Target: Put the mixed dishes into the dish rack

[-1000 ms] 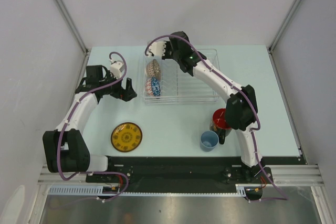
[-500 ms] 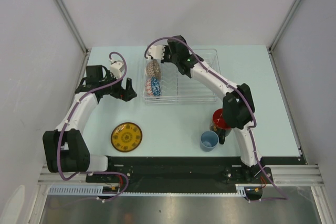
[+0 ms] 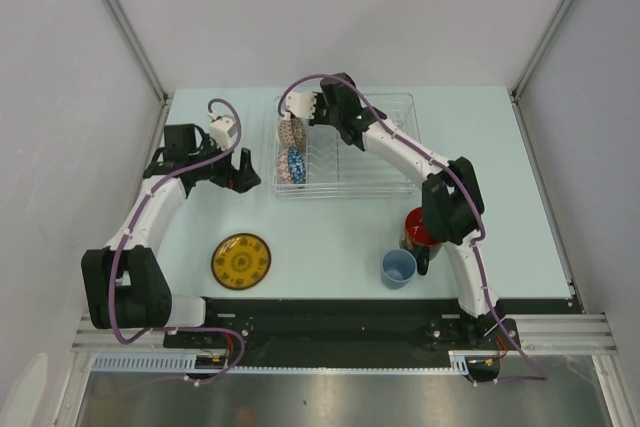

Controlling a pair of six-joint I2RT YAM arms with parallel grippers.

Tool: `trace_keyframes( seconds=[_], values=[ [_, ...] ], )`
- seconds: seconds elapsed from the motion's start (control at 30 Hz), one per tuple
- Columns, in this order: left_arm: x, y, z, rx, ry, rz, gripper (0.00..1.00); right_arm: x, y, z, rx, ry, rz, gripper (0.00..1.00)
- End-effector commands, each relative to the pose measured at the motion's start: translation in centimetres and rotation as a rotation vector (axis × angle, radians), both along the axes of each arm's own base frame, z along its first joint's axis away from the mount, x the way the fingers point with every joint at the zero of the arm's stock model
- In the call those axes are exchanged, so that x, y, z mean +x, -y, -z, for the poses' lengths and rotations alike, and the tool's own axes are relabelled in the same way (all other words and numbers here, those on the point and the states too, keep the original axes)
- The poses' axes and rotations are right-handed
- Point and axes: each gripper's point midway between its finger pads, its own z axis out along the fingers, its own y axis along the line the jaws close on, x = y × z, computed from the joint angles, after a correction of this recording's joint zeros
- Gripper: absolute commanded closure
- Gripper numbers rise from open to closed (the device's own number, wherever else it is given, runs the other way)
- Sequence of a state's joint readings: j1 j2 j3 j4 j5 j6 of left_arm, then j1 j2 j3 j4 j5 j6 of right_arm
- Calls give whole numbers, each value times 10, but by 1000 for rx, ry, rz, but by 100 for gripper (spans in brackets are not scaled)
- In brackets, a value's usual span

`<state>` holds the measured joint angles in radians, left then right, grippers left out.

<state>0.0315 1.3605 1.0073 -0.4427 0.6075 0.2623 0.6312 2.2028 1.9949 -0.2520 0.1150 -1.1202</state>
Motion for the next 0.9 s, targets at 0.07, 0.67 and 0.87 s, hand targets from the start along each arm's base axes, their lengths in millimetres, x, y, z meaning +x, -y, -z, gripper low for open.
trace_keyframes(
  seconds=[0.07, 0.67, 0.87],
  values=[
    [4, 2, -4, -15, 29, 20, 0, 21, -17, -48, 97, 181, -23, 100],
    [3, 3, -2, -23, 22, 23, 1, 4, -40, -33, 53, 303, -36, 67],
    [3, 3, -4, -23, 26, 24, 0, 5, -43, -49, 98, 333, -37, 58]
  ],
)
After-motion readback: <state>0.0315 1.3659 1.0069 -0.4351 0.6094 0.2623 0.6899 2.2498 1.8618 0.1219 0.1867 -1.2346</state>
